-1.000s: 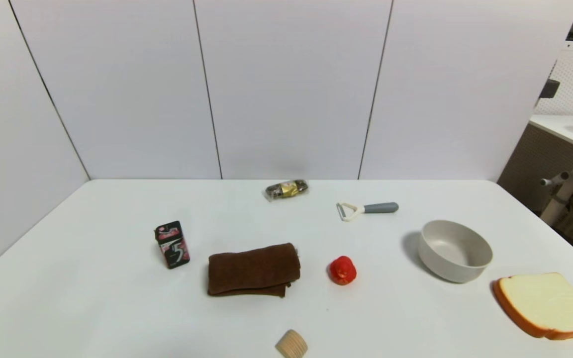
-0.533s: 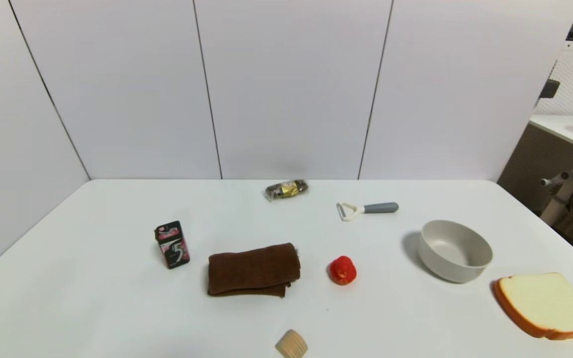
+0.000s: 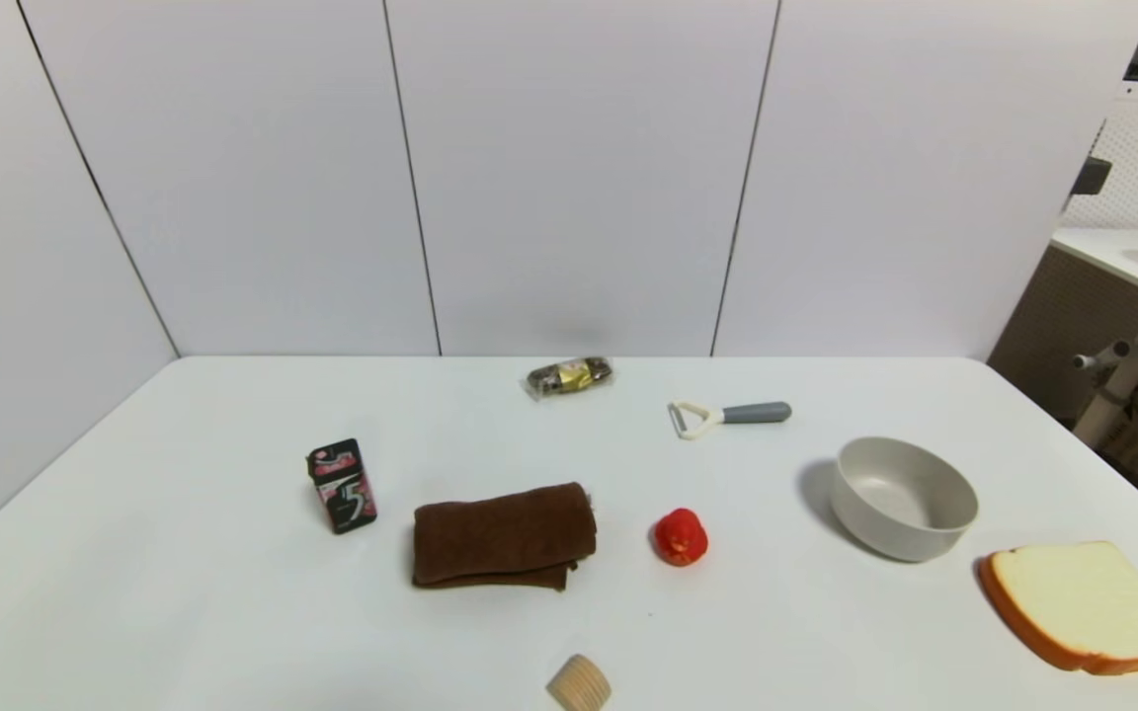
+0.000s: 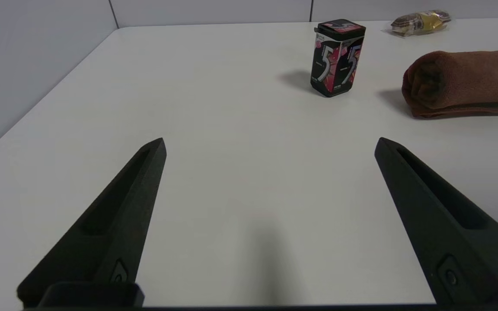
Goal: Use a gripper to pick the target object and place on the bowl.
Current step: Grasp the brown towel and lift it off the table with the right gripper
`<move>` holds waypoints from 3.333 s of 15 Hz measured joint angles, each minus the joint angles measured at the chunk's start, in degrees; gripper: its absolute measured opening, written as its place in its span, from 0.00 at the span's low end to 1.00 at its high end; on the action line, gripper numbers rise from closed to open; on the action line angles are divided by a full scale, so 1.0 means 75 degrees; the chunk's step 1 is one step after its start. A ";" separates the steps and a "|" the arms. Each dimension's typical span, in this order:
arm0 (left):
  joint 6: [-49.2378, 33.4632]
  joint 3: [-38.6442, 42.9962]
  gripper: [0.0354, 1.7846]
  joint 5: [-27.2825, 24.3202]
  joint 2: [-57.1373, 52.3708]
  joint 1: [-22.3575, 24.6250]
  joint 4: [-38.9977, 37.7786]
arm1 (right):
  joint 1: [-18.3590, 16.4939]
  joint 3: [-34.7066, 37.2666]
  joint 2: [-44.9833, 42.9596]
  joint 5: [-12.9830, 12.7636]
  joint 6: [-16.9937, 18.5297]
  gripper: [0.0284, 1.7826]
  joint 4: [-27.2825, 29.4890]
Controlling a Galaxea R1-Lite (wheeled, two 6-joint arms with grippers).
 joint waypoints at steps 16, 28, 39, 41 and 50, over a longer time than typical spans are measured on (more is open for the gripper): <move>0.0000 0.0000 0.96 -0.0003 0.0000 0.0000 0.0000 | 0.2597 -0.5624 0.8728 0.1856 -0.1829 0.98 0.0655; -0.0003 0.0000 0.96 0.0000 0.0000 0.0000 0.0000 | 0.4319 -0.8655 1.2534 0.4577 -0.3122 0.98 0.0725; -0.0003 0.0000 0.96 -0.0003 0.0000 0.0000 -0.0003 | 0.4881 -0.9197 1.4300 0.5951 -0.5151 0.98 0.0699; -0.0003 0.0000 0.96 0.0000 0.0000 0.0000 -0.0003 | 0.4894 -0.9387 1.4513 0.5912 -0.5125 0.98 0.0720; -0.0003 0.0000 0.96 0.0000 0.0000 0.0000 0.0000 | 0.5196 -1.0182 1.5506 0.5411 -0.5143 0.98 0.0714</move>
